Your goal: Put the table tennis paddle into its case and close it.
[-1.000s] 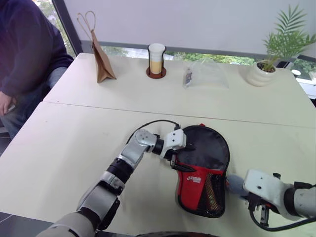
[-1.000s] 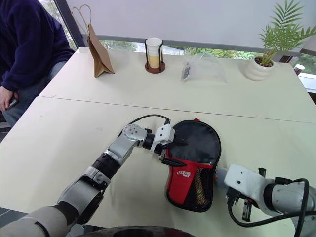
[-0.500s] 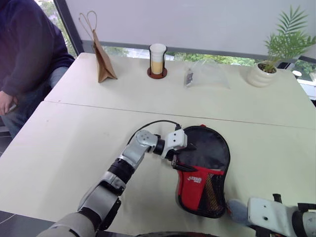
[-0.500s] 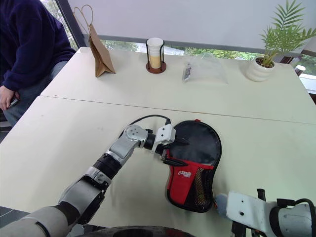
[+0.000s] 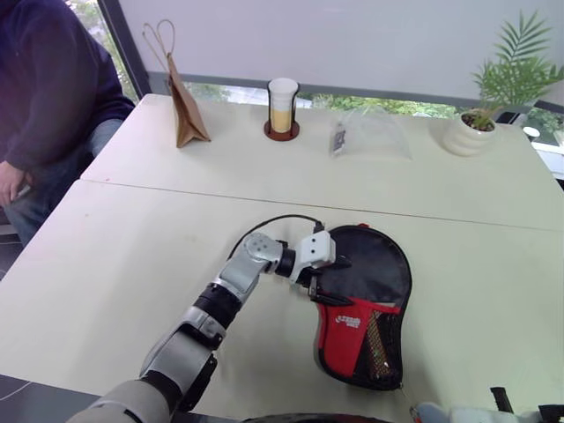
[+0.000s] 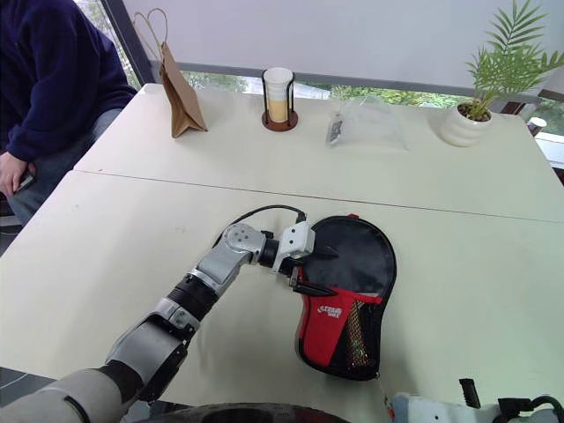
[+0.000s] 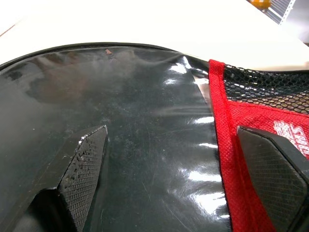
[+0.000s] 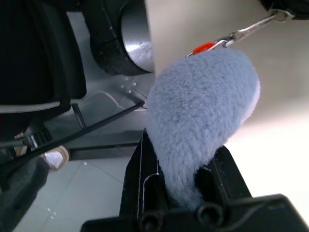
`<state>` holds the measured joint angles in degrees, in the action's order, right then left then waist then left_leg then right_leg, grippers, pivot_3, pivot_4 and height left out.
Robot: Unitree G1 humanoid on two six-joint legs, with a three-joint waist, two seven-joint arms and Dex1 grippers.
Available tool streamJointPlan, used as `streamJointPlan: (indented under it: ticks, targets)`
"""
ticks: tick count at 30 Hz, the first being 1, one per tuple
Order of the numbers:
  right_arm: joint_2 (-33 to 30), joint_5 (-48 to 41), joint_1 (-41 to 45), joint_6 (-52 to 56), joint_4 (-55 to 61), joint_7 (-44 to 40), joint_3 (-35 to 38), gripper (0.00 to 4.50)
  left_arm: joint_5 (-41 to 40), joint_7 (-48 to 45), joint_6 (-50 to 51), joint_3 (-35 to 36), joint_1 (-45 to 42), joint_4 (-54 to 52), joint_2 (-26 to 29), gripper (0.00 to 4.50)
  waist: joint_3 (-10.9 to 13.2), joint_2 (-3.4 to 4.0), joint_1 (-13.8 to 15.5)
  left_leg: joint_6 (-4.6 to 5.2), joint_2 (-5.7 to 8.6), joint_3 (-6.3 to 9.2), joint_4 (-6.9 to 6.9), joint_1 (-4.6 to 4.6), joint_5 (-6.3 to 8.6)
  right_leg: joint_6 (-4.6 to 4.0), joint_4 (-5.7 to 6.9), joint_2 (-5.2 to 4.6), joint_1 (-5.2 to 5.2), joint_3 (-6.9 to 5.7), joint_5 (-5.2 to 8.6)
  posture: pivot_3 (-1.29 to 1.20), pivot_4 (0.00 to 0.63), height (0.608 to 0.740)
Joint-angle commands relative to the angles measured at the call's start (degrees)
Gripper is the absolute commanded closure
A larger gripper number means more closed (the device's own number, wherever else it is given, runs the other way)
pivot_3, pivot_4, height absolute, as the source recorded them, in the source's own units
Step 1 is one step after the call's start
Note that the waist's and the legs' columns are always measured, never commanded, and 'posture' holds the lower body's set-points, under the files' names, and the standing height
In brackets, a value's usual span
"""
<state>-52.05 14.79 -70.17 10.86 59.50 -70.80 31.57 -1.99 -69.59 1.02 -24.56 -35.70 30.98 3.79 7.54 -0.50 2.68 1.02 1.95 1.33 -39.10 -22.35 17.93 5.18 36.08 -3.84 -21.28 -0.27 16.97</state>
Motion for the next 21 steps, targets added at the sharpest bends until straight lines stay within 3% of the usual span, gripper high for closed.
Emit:
streamJointPlan:
  ticks: [1, 5, 9, 17, 21]
  targets:
    - [1.0, 0.8, -2.3, -0.9, 0.1, -4.0, -0.4, 4.49, 1.9, 1.2, 2.2, -1.0, 1.2, 3.8, 1.0, 0.00, 0.0, 0.00, 0.1, 0.00, 0.00, 0.00, 0.00, 0.00, 0.00, -0.01, -0.01, 0.00, -0.01, 0.00, 0.00, 0.00, 0.150, 0.740]
    - [1.6, -0.4, -0.5, 0.5, 0.4, -5.0, 1.8, 4.49, 2.0, 1.2, 1.9, -1.0, 0.7, 4.6, 0.8, 0.00, 0.0, 0.00, 0.2, 0.00, 0.00, 0.00, 0.00, 0.00, 0.00, -0.02, -0.01, -0.01, -0.01, 0.00, 0.01, 0.00, 0.150, 0.740]
    - [-0.2, -4.3, 8.0, 7.2, 0.4, -5.4, 3.3, 4.49, 2.0, 1.3, 1.5, -0.9, 0.1, 5.5, 0.4, 0.00, 0.0, -0.06, 0.0, 0.01, 0.00, 0.00, 0.00, 0.00, 0.01, -0.02, -0.04, -0.01, 0.00, 0.00, 0.01, 0.00, 0.150, 0.740]
    - [-7.1, -4.5, 23.6, 13.3, -4.1, -5.6, -2.6, 4.49, 2.3, 1.5, 0.7, -0.7, -0.7, 6.6, -0.3, 0.00, 0.0, -0.01, -0.2, 0.01, 0.01, 0.00, 0.02, -0.04, 0.00, 0.10, -0.01, -0.01, 0.10, -0.01, -0.06, 0.00, 0.150, 0.740]
    - [-9.3, -6.0, 27.1, 14.6, -5.3, -7.4, -3.8, 2.67, 2.0, 2.0, 0.4, 0.0, -0.9, 6.7, 0.0, 0.00, 0.0, -0.03, -0.3, 0.02, 0.01, 0.00, 0.01, -0.05, 0.00, 0.10, -0.02, -0.01, 0.12, -0.01, -0.06, 0.00, 0.150, 0.740]
